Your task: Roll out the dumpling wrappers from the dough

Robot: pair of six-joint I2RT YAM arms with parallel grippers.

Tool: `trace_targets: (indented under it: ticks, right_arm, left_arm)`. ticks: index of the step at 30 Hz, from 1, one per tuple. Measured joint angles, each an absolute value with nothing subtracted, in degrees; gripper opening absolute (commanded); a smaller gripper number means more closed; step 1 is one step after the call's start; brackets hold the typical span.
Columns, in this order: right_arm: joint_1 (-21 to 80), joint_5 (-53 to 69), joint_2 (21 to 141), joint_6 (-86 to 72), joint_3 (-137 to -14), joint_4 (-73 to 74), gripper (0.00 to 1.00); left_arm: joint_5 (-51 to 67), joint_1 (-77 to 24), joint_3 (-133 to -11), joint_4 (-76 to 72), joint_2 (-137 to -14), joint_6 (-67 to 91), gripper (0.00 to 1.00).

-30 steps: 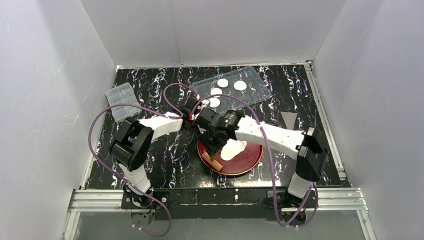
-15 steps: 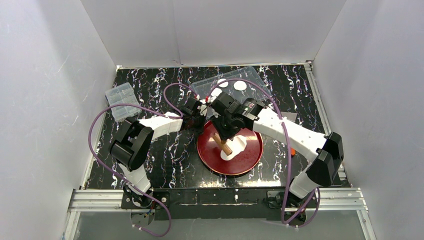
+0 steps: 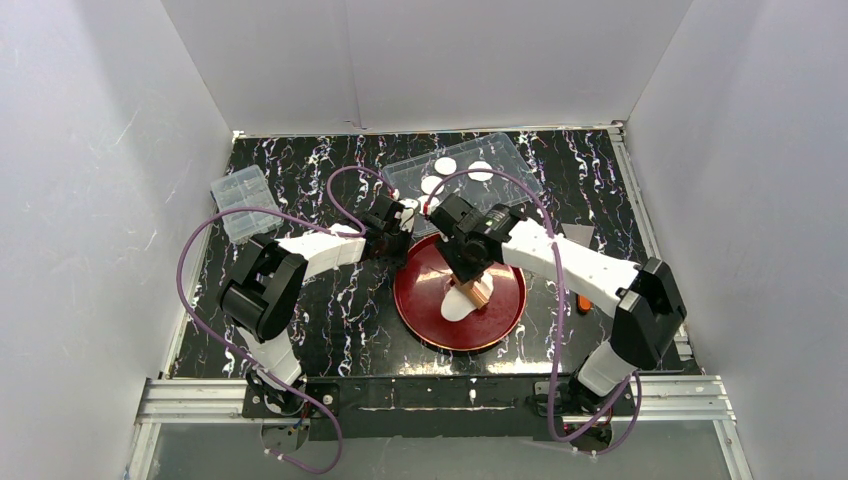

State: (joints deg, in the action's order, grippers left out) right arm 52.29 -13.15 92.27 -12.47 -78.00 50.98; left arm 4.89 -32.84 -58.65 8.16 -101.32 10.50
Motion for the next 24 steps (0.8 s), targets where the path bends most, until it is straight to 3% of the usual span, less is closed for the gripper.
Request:
trace_targets:
  ticks: [24]
  right_arm:
    - [62.1,-21.4,96.6,-12.8,-80.9,53.1,0.01]
  left_arm:
    - [4.9,-32.8,-58.7,8.2,-101.3,10.5,0.00]
